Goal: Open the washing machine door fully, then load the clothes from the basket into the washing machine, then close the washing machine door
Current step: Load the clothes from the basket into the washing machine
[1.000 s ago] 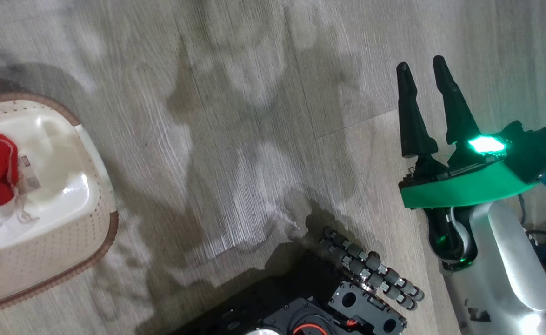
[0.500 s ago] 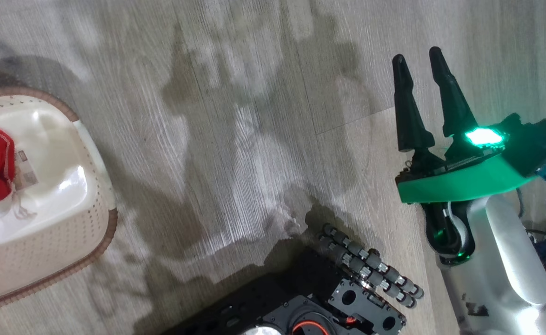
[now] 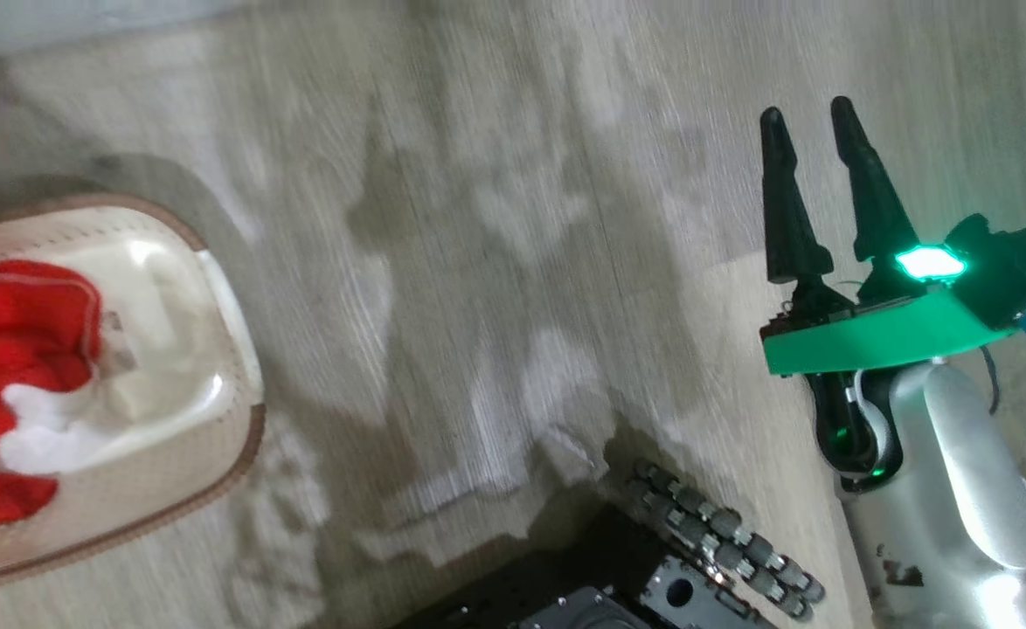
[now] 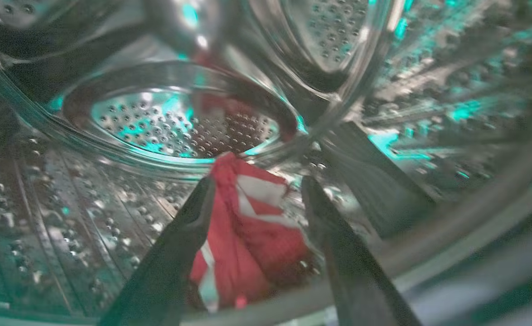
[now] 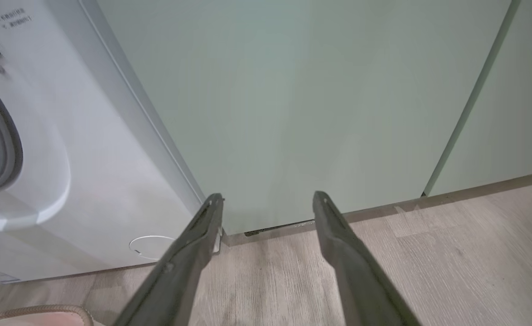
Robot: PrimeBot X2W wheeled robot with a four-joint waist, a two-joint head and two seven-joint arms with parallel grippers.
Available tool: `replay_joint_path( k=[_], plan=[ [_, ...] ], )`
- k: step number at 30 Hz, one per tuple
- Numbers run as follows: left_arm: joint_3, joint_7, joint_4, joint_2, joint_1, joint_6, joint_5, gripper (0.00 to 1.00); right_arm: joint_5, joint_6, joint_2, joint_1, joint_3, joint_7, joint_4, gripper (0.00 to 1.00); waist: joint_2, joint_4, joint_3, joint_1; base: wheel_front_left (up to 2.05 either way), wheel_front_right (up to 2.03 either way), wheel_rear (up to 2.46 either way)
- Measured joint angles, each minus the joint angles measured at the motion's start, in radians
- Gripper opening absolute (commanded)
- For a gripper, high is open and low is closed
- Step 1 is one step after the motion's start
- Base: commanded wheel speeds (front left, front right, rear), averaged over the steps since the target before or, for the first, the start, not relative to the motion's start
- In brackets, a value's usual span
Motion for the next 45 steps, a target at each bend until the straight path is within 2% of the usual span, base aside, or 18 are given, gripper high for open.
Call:
replay_joint_path(
  k=[5, 12, 19, 29, 41, 45],
  plan=[
    [0.057, 0.0, -0.085, -0.076, 0.18, 0.0, -0.056, 1.0, -0.051, 0.0, 0.0, 0.018, -0.022, 0.0, 0.026, 1.0, 0.0, 0.037, -0.095, 0.0, 0.0, 0.0, 0.0],
    [0.091, 0.0, -0.21, -0.176, 0.446, -0.001, -0.065, 1.0, -0.119, 0.0, 0.0, 0.075, -0.054, 0.0, 0.052, 1.0, 0.0, 0.108, -0.247, -0.0001, 0.0, 0.0, 0.0],
    [0.085, 0.0, -0.297, -0.248, 0.695, -0.001, -0.027, 1.0, -0.157, 0.0, 0.0, 0.146, -0.065, 0.0, 0.076, 1.0, 0.0, 0.185, -0.401, -0.0001, 0.0, 0.0, 0.0],
    [0.139, 0.0, -0.526, -0.35, 1.045, -0.001, 0.009, 1.0, -0.179, 0.0, 0.0, 0.223, -0.083, 0.0, 0.082, 1.0, 0.0, 0.272, -0.586, -0.0002, 0.0, 0.0, 0.0],
    [0.181, 0.0, -0.751, -0.464, 1.314, 0.002, 0.066, 1.0, -0.179, 0.0, 0.0, 0.286, -0.094, 0.0, 0.084, 1.0, 0.0, 0.321, -0.694, -0.0002, 0.0, 0.0, 0.0],
    [0.185, 0.0, -0.822, -0.477, 1.385, 0.032, 0.065, 1.0, -0.179, 0.0, 0.0, 0.309, -0.093, 0.0, 0.085, 1.0, 0.0, 0.326, -0.712, -0.0002, 0.0, 0.0, 0.0]
  ],
)
